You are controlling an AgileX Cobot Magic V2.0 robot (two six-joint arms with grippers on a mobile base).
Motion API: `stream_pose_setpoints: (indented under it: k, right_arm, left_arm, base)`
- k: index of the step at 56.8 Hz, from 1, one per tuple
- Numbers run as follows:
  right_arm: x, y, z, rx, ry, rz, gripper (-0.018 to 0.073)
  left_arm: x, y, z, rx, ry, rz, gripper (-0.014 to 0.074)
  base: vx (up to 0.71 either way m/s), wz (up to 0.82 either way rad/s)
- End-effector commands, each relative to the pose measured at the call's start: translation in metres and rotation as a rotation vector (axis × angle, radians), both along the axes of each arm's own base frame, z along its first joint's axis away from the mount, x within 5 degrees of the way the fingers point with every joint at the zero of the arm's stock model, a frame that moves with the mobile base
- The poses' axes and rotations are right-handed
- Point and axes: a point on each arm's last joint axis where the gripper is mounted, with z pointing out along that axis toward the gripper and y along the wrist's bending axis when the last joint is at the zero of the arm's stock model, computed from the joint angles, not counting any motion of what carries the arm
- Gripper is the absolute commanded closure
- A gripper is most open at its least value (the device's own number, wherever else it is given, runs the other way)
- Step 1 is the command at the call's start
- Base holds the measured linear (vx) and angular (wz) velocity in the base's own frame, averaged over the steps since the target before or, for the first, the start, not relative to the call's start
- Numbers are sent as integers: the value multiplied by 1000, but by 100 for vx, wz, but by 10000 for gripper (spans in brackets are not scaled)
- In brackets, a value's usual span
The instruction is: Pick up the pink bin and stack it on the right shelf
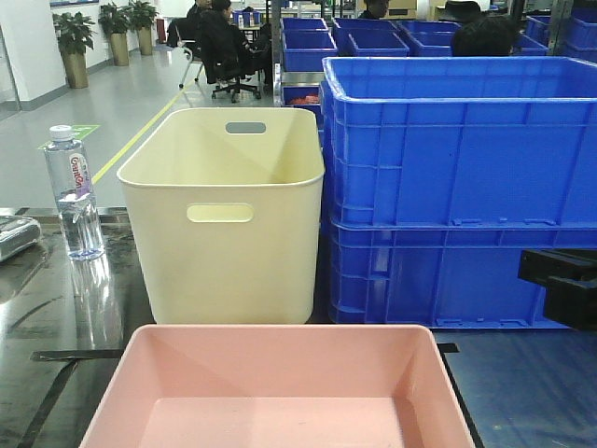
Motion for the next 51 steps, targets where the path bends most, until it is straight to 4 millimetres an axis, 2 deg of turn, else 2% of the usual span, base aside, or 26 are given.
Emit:
stream_pose_setpoints:
  k: [1, 9, 15, 19, 26, 32, 37, 50, 51]
  right_arm:
    - [-1, -2, 17, 29, -112, -11, 572]
    - [-10, -5, 22, 24, -140, -13, 571]
    - [-32, -16, 21, -77, -236, -30, 571]
    - [-46, -24, 7, -178, -286, -57, 571]
    - [-71, -38, -41, -260, -289, -101, 571]
    - [-80, -49, -93, -271, -242, -198, 571]
    - [-88, -55, -129, -249, -278, -269, 571]
    - [-102, -57, -208, -160, -456, -338, 571]
    - [-104, -57, -210, -164, -437, -340, 571]
  left_arm:
    - [2, 0, 2, -10, -41, -2, 604]
    - [2, 0, 2, -10, -41, -2, 604]
    - [2, 0, 2, -10, -41, -2, 604]
    - [2, 0, 2, -10, -41, -2, 604]
    - [2, 0, 2, -10, -41, -2, 604]
    - [2, 0, 2, -10, -41, -2, 604]
    - [2, 0, 2, -10, -41, -2, 604]
    - [2, 0, 2, -10, -41, -2, 604]
    - [2, 0, 2, -10, -41, -2, 604]
  base:
    - [0, 0]
    - [0, 0]
    - [0, 0]
    - [0, 0]
    - [0, 0]
    - [0, 0]
    - [0, 0]
    - [0, 0]
    - [0, 0]
